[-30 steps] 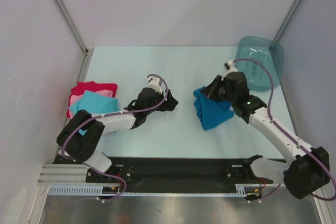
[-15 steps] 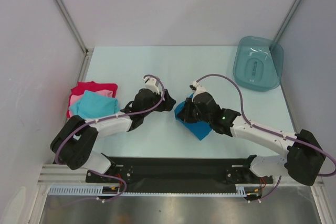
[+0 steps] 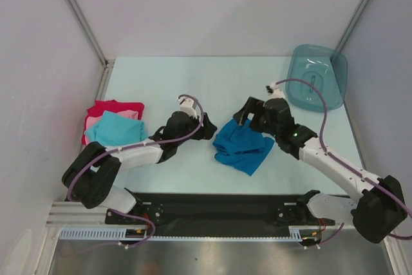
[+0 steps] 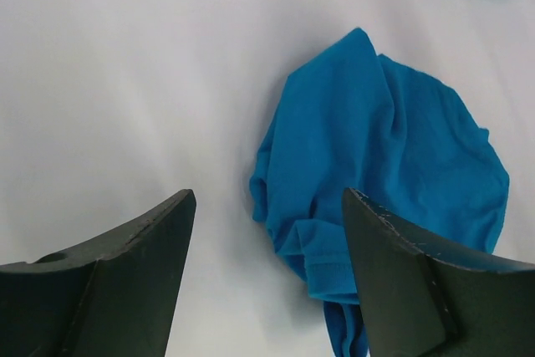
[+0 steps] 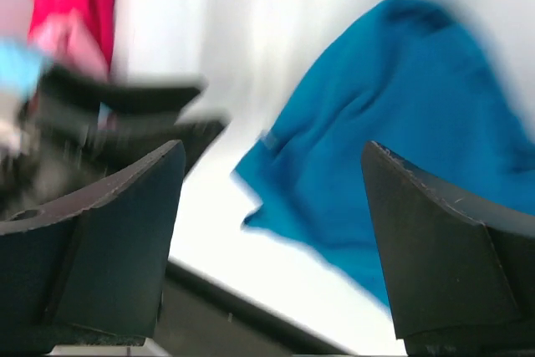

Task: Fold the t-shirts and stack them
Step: Move the tshirt to the center of the board, then flatten the tshirt out

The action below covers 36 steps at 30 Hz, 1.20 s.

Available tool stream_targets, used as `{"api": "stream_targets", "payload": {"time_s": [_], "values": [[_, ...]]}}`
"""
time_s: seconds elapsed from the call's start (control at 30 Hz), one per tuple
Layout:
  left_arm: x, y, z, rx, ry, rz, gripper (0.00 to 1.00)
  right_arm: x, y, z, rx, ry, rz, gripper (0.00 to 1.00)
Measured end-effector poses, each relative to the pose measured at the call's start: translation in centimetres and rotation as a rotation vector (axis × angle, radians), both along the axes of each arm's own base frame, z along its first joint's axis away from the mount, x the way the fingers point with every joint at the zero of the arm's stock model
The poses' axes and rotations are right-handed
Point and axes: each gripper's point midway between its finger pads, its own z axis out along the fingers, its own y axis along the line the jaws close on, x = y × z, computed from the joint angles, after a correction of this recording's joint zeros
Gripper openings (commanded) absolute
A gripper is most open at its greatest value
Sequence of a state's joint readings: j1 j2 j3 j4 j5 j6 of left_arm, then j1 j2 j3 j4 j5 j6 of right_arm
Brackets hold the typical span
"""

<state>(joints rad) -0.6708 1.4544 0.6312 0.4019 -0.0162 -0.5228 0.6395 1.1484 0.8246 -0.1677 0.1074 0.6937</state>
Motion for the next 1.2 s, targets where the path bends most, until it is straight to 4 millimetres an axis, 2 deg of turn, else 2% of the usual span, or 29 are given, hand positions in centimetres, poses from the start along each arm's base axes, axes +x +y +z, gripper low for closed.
{"api": "stream_targets", "payload": {"time_s": [0.07, 0.17, 0.2, 0.27, 0.4, 0.5, 0.63, 0.77, 0.87, 1.07, 1.2], "values": [[-0.7, -0.3, -0.3, 0.006, 0.004, -0.014, 0.76, 2.2, -2.8, 0.1, 0.009, -0.002, -0.079, 0.88], [-2.0, -0.8, -0.7, 0.013, 0.010, -0.043, 0.76, 5.4, -6.7, -1.1, 0.009, 0.023, -0.183, 0.87], [-2.4, -1.0, -0.7, 0.013, 0.010, -0.053, 0.76, 6.5, -7.9, -2.3, 0.007, 0.049, -0.212, 0.86], [-3.2, -1.3, -0.6, 0.013, 0.006, -0.068, 0.76, 8.2, -8.9, -4.4, 0.002, 0.093, -0.239, 0.86], [-4.3, -1.8, 0.7, -0.004, -0.021, -0.091, 0.76, 11.3, -8.7, -8.3, 0.007, 0.189, -0.234, 0.85], [-5.2, -2.0, 1.8, -0.018, -0.044, -0.104, 0.76, 14.9, -7.5, -9.9, 0.018, 0.213, -0.218, 0.85], [-6.8, -2.2, 2.6, -0.027, -0.062, -0.129, 0.76, 19.4, -6.2, -9.8, 0.032, 0.185, -0.200, 0.84], [-8.0, -1.8, 2.4, -0.015, -0.060, -0.138, 0.76, 23.3, -5.7, -9.0, 0.036, 0.135, -0.192, 0.84], [-8.6, -0.7, 2.1, -0.003, -0.058, -0.125, 0.77, 24.8, -6.3, -9.6, 0.035, 0.135, -0.205, 0.84], [-9.0, 0.9, 3.4, -0.002, -0.087, -0.094, 0.77, 25.2, -10.4, -14.1, 0.007, 0.225, -0.276, 0.84], [-9.1, 1.3, 3.7, 0.006, -0.098, -0.085, 0.77, 25.8, -12.8, -14.1, 0.011, 0.220, -0.304, 0.84]]}}
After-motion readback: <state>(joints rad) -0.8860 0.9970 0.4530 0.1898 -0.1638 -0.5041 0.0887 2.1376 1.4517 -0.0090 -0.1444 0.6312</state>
